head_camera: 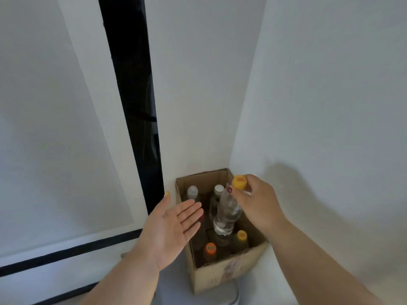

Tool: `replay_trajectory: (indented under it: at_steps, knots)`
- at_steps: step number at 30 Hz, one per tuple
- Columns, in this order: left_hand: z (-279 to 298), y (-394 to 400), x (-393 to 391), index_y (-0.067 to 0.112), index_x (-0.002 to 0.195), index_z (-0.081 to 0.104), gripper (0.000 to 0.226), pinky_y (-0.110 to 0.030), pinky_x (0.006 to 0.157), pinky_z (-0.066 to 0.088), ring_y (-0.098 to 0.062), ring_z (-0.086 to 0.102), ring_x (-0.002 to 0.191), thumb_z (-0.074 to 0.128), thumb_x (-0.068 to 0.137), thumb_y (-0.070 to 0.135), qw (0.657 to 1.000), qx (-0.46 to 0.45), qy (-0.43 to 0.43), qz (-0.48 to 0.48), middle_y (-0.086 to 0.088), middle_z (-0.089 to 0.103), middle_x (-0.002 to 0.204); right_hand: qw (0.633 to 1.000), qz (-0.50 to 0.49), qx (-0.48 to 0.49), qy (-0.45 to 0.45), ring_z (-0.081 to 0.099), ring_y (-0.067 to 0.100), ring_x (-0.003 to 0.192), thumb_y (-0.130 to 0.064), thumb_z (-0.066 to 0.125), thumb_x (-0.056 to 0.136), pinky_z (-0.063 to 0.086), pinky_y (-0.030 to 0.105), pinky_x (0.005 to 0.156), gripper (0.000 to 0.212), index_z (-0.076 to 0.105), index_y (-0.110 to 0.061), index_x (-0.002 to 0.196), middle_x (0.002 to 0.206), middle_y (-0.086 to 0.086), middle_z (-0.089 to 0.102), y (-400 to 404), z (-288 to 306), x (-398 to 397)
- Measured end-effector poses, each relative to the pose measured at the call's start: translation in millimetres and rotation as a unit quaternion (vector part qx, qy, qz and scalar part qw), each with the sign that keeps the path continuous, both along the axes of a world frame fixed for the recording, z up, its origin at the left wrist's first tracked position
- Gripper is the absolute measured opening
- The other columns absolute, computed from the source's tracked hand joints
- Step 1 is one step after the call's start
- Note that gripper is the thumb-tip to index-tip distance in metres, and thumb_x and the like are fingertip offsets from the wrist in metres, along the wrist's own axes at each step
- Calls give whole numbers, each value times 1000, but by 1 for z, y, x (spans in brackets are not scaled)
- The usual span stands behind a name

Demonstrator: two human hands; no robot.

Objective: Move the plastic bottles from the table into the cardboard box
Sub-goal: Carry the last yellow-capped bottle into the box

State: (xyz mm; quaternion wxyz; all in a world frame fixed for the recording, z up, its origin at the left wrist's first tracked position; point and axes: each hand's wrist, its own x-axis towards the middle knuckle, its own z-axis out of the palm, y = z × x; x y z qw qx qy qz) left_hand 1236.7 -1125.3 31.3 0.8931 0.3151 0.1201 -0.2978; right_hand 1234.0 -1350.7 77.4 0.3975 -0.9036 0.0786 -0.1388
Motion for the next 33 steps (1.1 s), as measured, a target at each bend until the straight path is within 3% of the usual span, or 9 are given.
replay_trajectory:
  at_steps: [6, 8, 10, 12, 18, 33]
  knots:
    - [-20, -16, 31, 3, 137, 52, 77, -46, 107, 40, -34, 51, 134, 57, 80, 55, 999, -26, 18, 10, -20, 62, 138, 991, 69, -26, 108, 58, 6, 70, -23, 70, 86, 41, 8, 56, 7, 63, -25, 84, 75, -14, 62, -7, -78, 32]
    - [-27, -20, 37, 2, 140, 49, 79, -47, 112, 36, -34, 49, 136, 56, 81, 55, 999, -31, 25, 14, -20, 60, 140, 983, 100, -40, 149, 60, 9, 74, -22, 71, 86, 45, 12, 62, 8, 63, -24, 86, 77, -10, 63, -6, -97, 37]
    - [-34, -23, 39, 2, 144, 45, 81, -48, 117, 30, -34, 46, 139, 55, 83, 55, 999, -37, 31, 16, -20, 57, 143, 973, 120, -70, 187, 63, 16, 80, -26, 70, 86, 54, 31, 72, 9, 62, -22, 88, 83, -5, 67, -5, -112, 40]
    - [-41, -24, 40, 2, 145, 43, 82, -49, 119, 27, -35, 44, 140, 53, 84, 56, 998, -39, 37, 21, -21, 55, 145, 963, 132, -110, 205, 64, 19, 84, -31, 69, 86, 55, 39, 77, 12, 63, -22, 91, 90, -2, 69, -5, -123, 41]
    - [-55, -22, 43, 2, 142, 47, 80, -47, 109, 37, -34, 47, 137, 52, 84, 57, 997, -41, 53, 49, -20, 59, 142, 933, 153, -176, 273, 67, 21, 88, -38, 64, 86, 54, 32, 74, 17, 63, -24, 96, 94, -2, 70, -11, -146, 39]
    - [-70, -16, 42, 2, 141, 48, 78, -47, 104, 42, -33, 50, 135, 52, 83, 55, 995, -45, 59, 67, -20, 59, 141, 909, 191, -236, 284, 68, 27, 94, -37, 65, 82, 57, 38, 79, 22, 59, -29, 101, 102, -1, 71, -10, -156, 42]
